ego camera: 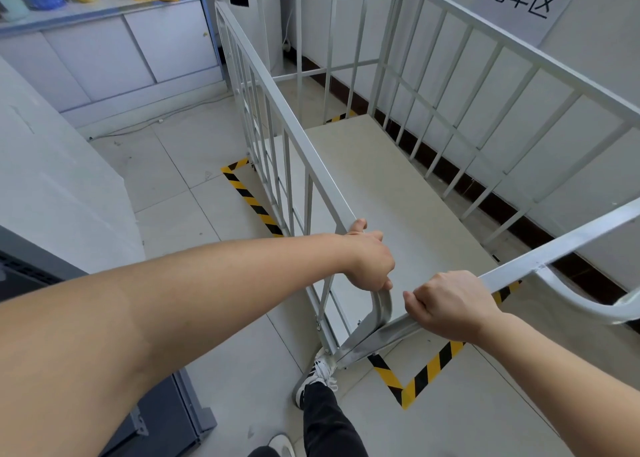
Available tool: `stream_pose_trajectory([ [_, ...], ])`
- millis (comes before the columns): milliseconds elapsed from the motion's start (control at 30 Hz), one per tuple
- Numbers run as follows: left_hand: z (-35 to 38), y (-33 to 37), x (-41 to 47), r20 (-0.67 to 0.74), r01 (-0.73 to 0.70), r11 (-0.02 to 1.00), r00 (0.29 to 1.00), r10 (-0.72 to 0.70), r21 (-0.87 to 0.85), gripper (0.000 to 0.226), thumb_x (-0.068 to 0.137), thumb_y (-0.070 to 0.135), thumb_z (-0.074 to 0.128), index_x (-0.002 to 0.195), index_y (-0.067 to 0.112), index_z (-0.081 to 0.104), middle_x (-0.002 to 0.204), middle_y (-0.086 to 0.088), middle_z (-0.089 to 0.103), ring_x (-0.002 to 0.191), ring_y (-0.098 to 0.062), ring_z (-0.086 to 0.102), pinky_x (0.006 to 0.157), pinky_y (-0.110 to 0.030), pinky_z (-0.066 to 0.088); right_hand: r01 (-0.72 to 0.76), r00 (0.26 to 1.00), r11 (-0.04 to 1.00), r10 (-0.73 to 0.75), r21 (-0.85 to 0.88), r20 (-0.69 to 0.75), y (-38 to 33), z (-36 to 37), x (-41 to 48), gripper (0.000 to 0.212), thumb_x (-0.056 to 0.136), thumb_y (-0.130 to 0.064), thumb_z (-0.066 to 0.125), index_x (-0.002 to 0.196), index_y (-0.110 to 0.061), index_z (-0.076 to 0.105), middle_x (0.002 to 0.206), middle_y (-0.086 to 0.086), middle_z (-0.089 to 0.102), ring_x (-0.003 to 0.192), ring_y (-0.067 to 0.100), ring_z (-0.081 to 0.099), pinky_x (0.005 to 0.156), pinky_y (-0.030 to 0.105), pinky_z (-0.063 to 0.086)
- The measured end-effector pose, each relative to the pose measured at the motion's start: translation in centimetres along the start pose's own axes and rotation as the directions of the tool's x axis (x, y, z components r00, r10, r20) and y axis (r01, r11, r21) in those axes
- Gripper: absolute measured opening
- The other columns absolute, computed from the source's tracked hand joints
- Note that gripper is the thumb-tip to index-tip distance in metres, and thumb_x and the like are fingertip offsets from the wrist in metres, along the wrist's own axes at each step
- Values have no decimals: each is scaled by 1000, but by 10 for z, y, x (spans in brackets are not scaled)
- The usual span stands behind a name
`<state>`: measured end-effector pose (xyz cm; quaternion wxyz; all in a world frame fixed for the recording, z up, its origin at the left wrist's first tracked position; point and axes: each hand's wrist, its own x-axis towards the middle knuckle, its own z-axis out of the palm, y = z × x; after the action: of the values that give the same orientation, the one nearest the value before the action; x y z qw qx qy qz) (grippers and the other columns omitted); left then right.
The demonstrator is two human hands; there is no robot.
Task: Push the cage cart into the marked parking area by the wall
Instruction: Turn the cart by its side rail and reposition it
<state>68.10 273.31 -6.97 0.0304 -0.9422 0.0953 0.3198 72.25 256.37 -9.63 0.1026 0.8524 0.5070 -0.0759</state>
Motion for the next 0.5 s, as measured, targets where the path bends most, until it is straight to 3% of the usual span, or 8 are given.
stream_pose_trajectory([
  [200,0,4,-3,2,-11,1000,1000,11,3,43,101,41,30,111,13,61,116,-6,58,125,-30,33,111,-61,8,27,1000,1000,-27,2,-16,2,3,-4,61,94,-45,22,55,-9,52,52,5,55,47,18,55,50,32,47],
  [500,-1,-2,1,-16,-7,1000,1000,7,6,42,101,40,30,109,13,61,114,-6,58,122,-29,34,111,-59,9,26,999,1000,-26,-12,-35,3,3,2,59,95,-45,21,55,-10,48,52,5,53,49,19,54,51,32,44],
])
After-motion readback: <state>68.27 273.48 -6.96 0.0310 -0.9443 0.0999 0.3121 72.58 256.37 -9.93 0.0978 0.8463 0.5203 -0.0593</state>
